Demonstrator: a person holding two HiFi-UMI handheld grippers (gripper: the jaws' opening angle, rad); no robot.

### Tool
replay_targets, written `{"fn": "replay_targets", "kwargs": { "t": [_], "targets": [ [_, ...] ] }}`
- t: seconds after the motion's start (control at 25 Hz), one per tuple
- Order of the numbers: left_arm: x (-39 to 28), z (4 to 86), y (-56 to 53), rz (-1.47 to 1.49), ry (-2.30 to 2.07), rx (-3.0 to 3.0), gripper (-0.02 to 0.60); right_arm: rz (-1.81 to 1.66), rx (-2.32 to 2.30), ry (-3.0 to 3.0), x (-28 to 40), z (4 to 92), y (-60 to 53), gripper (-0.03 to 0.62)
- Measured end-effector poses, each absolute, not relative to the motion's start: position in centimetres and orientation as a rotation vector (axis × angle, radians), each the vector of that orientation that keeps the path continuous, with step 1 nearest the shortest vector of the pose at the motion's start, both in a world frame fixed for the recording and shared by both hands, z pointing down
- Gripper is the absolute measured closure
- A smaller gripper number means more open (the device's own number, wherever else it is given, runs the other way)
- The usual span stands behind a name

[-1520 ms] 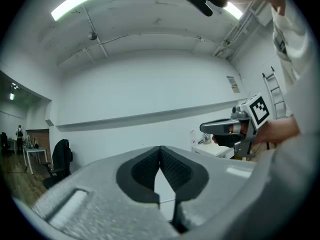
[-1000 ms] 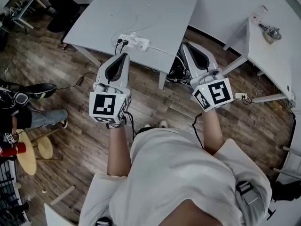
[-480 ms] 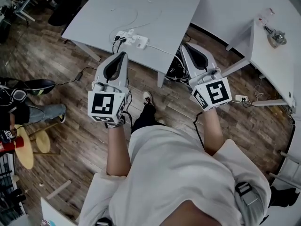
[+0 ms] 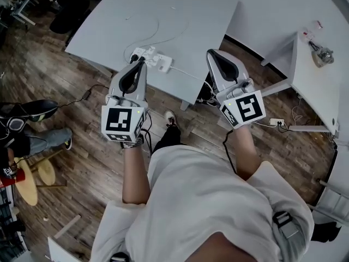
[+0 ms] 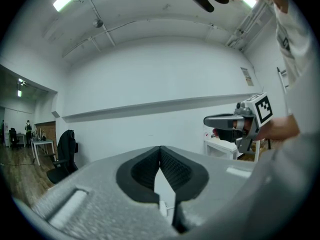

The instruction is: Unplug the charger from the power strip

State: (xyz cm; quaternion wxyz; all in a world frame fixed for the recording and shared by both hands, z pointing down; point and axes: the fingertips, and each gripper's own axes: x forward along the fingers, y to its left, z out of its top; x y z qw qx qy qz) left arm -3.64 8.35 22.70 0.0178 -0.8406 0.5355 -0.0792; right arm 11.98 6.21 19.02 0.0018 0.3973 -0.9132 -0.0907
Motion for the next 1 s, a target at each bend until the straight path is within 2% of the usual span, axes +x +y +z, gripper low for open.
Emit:
{"fn": "replay_targets", "kwargs": {
  "t": [0.32,0.48,0.6,1.0],
  "targets": [
    [-5.4,28.9,1.6,-0.335,1.661,-2.736,0.577,-0.146,1.162,-2.801,7.6,25.6,-2.4,0.591],
    [-6.1,32.8,-0.3,-0.38,1.652,-2.831,0.557,-0.083,1.08,-2.775,4.4,30.0,-5.0,0.587],
    [-6.6,35.3,-1.2,-0.464,1.626,-2.844,0.551,-0.038,1.053,-2.714,3.2,33.3,-6.4,0.537],
    [-7.3,42.0,-2.0,-0.502,1.7,-3.01,0.514,0.061,1.002,-2.593,2.6,40.3,-8.6,0.514]
  ]
}}
